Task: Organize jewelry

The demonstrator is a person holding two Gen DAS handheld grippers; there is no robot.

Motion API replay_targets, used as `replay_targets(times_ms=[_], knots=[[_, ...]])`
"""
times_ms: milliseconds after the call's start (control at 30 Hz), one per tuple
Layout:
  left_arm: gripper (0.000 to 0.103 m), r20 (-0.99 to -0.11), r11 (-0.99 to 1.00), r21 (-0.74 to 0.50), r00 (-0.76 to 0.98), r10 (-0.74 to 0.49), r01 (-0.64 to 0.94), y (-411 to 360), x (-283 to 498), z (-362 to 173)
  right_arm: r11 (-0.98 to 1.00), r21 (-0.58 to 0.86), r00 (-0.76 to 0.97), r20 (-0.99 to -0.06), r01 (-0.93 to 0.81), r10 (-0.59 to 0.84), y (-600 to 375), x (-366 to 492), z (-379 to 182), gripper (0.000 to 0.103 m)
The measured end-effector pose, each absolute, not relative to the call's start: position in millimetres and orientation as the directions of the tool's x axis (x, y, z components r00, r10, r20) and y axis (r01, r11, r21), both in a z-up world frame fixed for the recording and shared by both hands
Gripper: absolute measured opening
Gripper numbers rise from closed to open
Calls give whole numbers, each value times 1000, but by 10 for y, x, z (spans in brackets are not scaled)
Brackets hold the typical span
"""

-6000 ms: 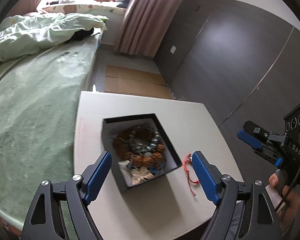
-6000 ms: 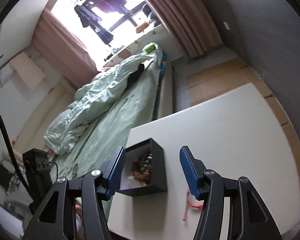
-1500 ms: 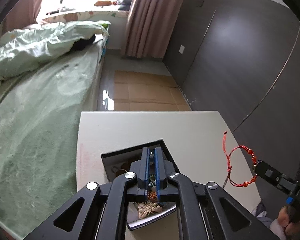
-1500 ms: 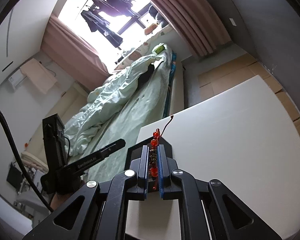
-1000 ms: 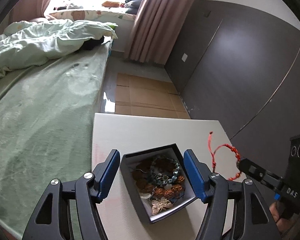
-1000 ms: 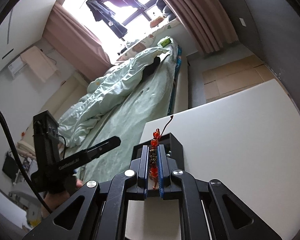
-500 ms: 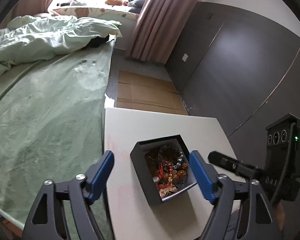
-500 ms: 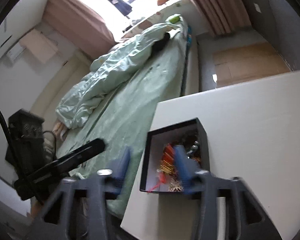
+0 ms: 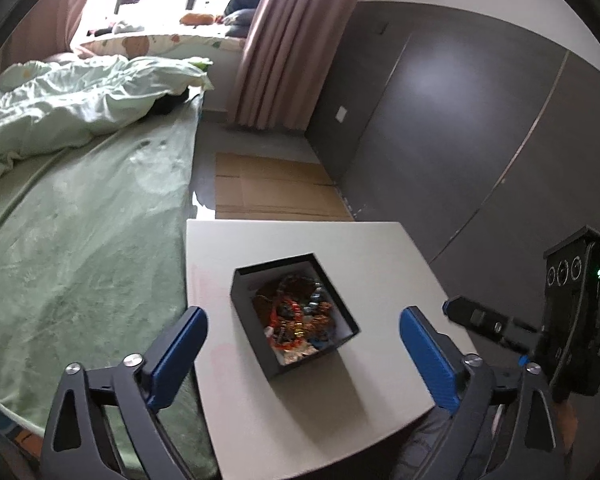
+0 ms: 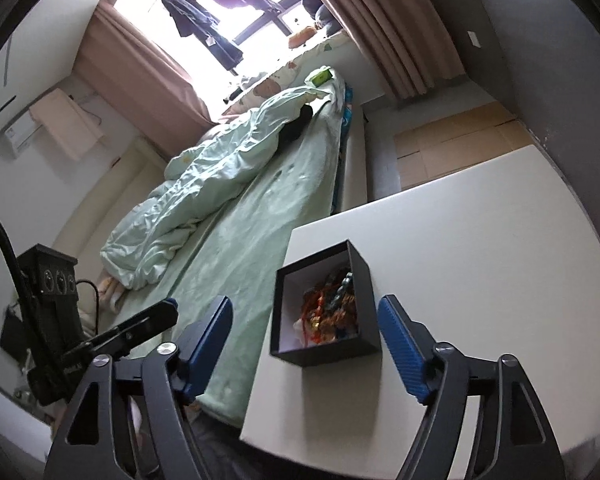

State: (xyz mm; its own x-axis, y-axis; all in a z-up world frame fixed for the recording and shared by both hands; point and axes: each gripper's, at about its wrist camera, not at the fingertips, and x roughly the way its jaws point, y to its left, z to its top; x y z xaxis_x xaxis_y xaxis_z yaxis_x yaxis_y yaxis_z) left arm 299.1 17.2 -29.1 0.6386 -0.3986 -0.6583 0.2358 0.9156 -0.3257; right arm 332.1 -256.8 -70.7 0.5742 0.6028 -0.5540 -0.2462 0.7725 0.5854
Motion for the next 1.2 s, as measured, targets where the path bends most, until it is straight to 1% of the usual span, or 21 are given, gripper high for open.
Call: replay_targets(times_ms=[33, 167, 233, 267, 500, 633, 767, 1000, 1200], knots=[[101, -653, 915, -325, 643, -400, 240, 154, 2952, -265, 782, 575, 580, -561, -240, 591, -2564, 3259, -685, 85], [103, -637, 924, -295, 672, -379, 242, 102, 2746, -148, 820, 534, 605, -589, -208, 537, -2567, 3054, -586, 88], [103, -634, 929, -284, 680, -368, 238, 77, 2649, -98, 823, 527, 621, -578, -210, 529, -2602, 2909, -516, 102], [103, -631, 931, -280, 686, -363, 236, 70, 2598, -79, 826, 523, 628, -575, -210, 524, -2615, 2852, -489, 103], [103, -602, 937, -271, 722, -342, 218, 13, 2211, 70, 850, 476, 667, -560, -226, 491, -2654, 2438, -250, 103], [103, -585, 940, -259, 738, -335, 221, -46, 1962, 148, 848, 471, 673, -547, -244, 498, -2667, 2188, -134, 103], [103, -576, 942, -253, 748, -330, 220, -83, 1756, 173, 874, 414, 689, -557, -254, 464, -2647, 1981, -24, 103], [103, -569, 948, -232, 759, -315, 220, -173, 1428, 213, 881, 369, 690, -555, -296, 465, -2654, 1647, 43, 103], [103, -566, 955, -200, 770, -294, 218, -222, 1180, 236, 885, 359, 693, -557, -296, 457, -2675, 1460, 69, 103]])
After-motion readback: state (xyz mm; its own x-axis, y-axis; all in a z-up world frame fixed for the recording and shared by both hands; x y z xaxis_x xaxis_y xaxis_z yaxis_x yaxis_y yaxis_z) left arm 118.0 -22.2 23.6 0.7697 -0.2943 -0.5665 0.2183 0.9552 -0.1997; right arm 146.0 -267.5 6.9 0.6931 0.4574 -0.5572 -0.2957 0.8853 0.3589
